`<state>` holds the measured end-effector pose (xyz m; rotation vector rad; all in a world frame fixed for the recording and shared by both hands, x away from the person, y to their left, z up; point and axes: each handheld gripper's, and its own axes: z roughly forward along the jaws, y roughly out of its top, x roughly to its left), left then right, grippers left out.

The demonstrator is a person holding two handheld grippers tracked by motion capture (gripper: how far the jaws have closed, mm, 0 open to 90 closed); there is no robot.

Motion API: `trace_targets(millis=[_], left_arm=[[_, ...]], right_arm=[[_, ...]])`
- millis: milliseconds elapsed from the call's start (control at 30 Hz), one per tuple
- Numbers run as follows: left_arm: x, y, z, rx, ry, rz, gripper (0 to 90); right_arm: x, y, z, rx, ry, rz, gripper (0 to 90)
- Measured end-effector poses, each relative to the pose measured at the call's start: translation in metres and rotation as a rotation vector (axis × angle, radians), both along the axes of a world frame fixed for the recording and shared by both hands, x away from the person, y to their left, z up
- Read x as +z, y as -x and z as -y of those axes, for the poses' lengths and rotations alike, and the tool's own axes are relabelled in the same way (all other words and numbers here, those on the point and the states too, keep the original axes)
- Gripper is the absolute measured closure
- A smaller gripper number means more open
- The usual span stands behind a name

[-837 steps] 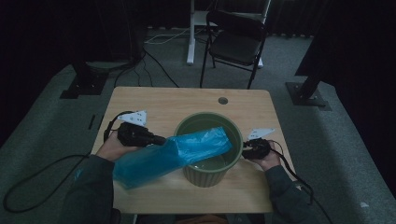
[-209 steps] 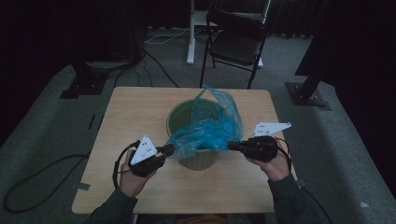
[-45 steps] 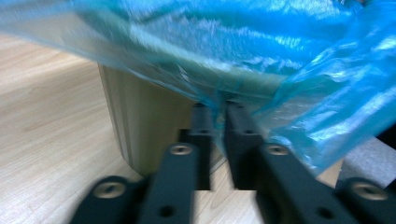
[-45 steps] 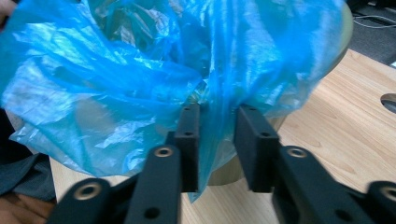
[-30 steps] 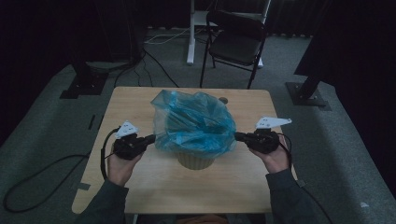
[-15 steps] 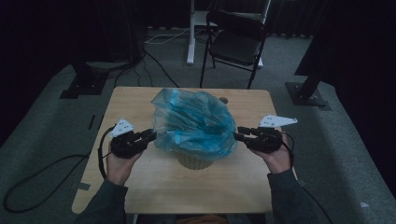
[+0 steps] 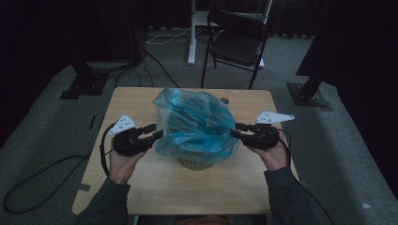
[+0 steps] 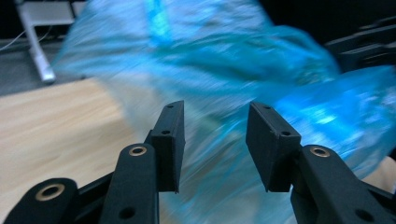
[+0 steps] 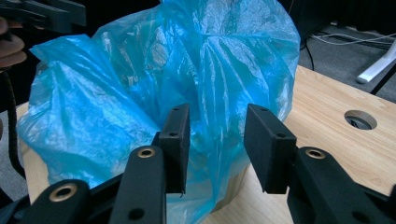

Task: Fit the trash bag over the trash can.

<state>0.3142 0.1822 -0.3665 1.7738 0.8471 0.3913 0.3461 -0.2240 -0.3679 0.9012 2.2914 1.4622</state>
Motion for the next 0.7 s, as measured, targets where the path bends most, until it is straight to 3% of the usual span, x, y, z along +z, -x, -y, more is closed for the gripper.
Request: trace_targets(millis=[33,200,367,467,700], left_arm=[[0.000,0.000,0.000,0.000,0.000,0.000,55.2],[0.011,0.004,0.038,-0.117,-0.067,0.049,47.1],[0.009,0.002,0.057,-0.148,-0.098,0.053,45.3],[0.008,0.002,0.063,-0.159,-0.107,0.055,51.0],[0.004,0.013,0.072,-0.193,-0.134,0.081,76.2]], right_arm=[[0.000,0.000,0.000,0.000,0.000,0.000,59.7],[0.000,-0.004,-0.003,-0.009,0.002,0.003,58.9],[0.000,-0.006,-0.005,-0.010,0.004,0.000,59.1],[0.000,-0.007,-0.005,-0.015,0.000,-0.004,63.3],[0.000,-0.008,-0.005,-0.001,0.004,-0.020,82.7]])
